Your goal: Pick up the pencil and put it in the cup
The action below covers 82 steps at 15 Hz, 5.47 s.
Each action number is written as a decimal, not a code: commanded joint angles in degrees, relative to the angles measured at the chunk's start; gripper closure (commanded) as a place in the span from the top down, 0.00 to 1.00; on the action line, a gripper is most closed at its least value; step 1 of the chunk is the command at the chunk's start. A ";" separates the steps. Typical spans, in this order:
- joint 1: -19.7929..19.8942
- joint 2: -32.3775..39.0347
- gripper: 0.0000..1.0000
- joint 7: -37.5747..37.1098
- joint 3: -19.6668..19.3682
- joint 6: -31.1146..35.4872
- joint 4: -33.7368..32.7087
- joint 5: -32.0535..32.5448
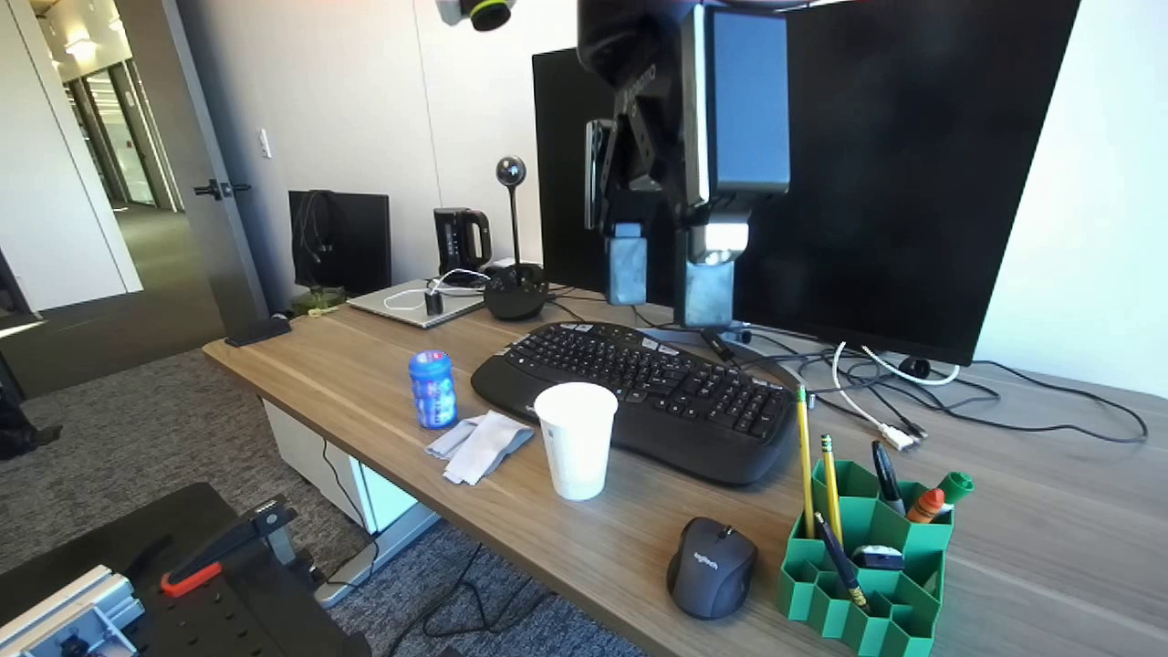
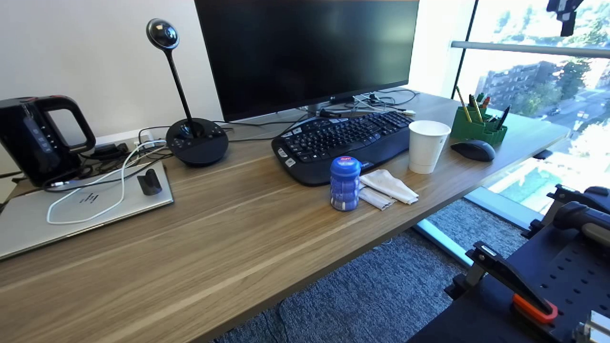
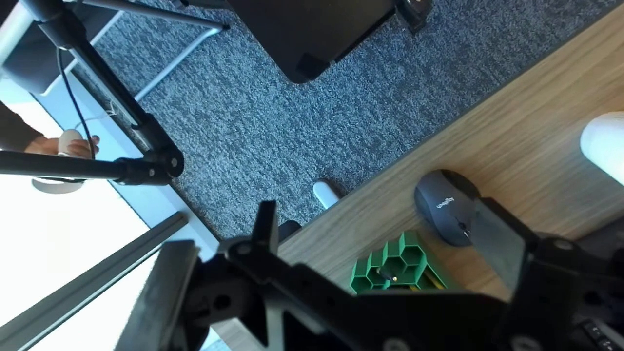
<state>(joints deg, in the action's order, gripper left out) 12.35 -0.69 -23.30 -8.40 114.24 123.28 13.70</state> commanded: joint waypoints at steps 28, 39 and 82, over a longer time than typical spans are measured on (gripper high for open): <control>-0.28 9.88 1.00 2.05 -2.41 1.91 -3.61 -3.69; 1.50 15.40 1.00 10.93 -4.62 2.07 -11.42 -10.74; 0.86 19.74 1.00 14.03 -5.31 12.67 -10.32 -10.36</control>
<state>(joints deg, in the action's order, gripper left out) 12.18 18.71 -14.72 -14.27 127.02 113.83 4.00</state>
